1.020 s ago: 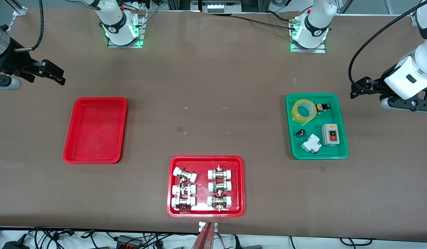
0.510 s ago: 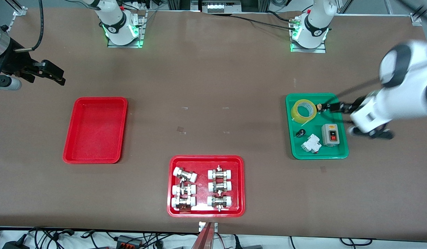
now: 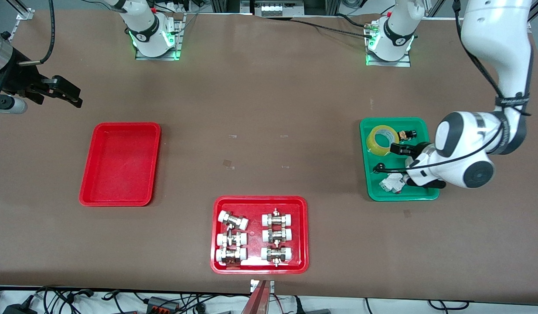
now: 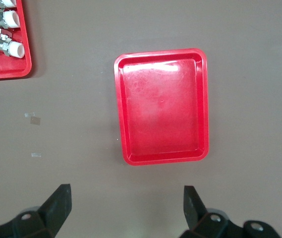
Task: Left arm passes tape to right arm into tray
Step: 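Reach the left gripper down toward the yellow tape roll on the green tray, then close the left gripper on the yellow tape roll's rim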
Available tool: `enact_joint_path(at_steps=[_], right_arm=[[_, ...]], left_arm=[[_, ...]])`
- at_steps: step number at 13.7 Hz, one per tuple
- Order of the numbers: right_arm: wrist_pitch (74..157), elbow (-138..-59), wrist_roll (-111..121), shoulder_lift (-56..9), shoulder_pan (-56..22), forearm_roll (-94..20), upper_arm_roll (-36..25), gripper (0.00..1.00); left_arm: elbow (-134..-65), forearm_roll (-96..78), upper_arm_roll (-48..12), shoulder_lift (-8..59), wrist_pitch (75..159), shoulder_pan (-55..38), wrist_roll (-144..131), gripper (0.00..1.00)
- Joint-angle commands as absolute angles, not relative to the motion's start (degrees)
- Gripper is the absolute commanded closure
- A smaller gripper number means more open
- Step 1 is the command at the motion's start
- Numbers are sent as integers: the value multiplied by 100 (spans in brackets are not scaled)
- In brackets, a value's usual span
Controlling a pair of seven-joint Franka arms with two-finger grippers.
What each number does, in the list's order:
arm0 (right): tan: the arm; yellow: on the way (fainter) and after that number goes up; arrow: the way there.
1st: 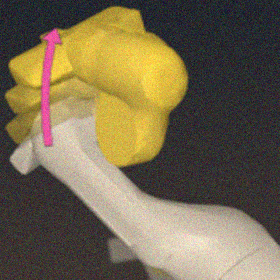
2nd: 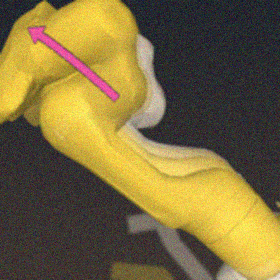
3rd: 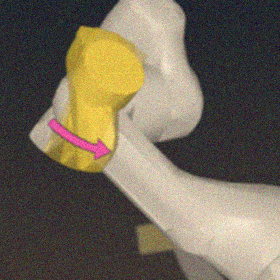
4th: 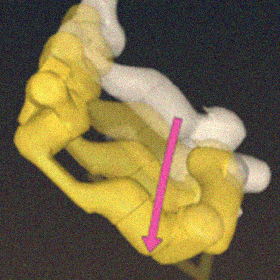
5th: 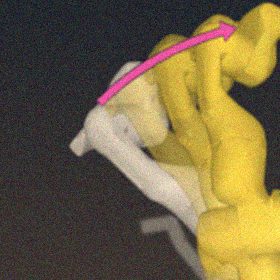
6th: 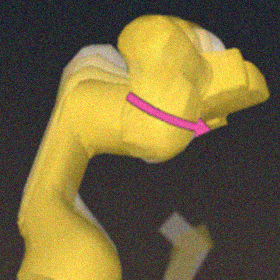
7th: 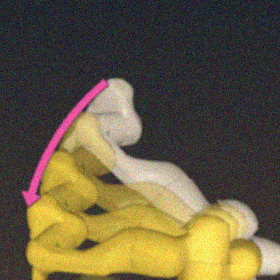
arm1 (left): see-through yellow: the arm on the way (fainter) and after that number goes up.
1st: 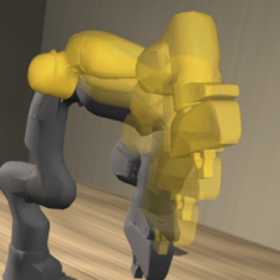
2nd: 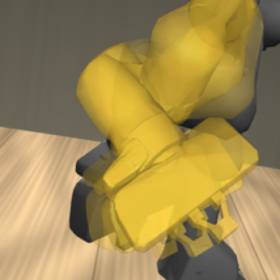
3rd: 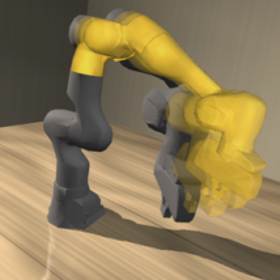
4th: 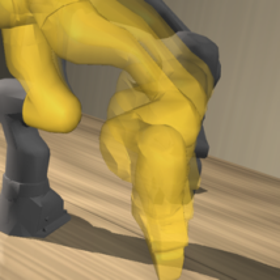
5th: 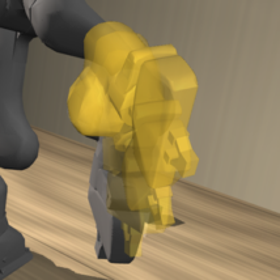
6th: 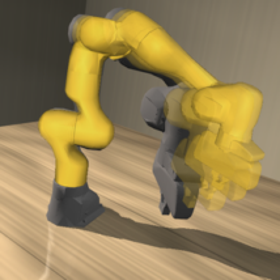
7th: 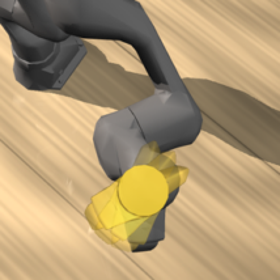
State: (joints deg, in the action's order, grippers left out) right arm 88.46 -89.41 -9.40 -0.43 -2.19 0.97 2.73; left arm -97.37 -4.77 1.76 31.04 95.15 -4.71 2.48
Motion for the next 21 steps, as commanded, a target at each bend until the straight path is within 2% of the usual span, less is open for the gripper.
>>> enact_joint_path(at_steps=[1,3,10,14,17,20,21], right_arm=[[8710,-8842,-976,-53,-211,70,281,0],[8701,-8842,-976,-44,-211,62,281,0],[8692,-8842,-976,-44,-211,62,281,0],[8692,-8842,-976,-53,-211,62,281,0],[8692,-8842,-976,-53,-211,62,281,0],[8692,-8851,-984,-62,-211,62,281,0],[8692,-8851,-984,-62,-211,62,281,0]], left_arm=[[-10045,-545,185,3155,9633,-431,193,0],[-10256,-536,185,3217,9843,-439,176,0],[-10362,-536,193,3489,9853,-474,27,0],[-10362,-527,193,3595,9835,-483,-44,25],[-10362,-527,193,3595,9852,-483,-44,39],[-10354,-431,185,3586,9870,-440,35,61],[-10354,-405,185,3577,9870,-448,44,72]])
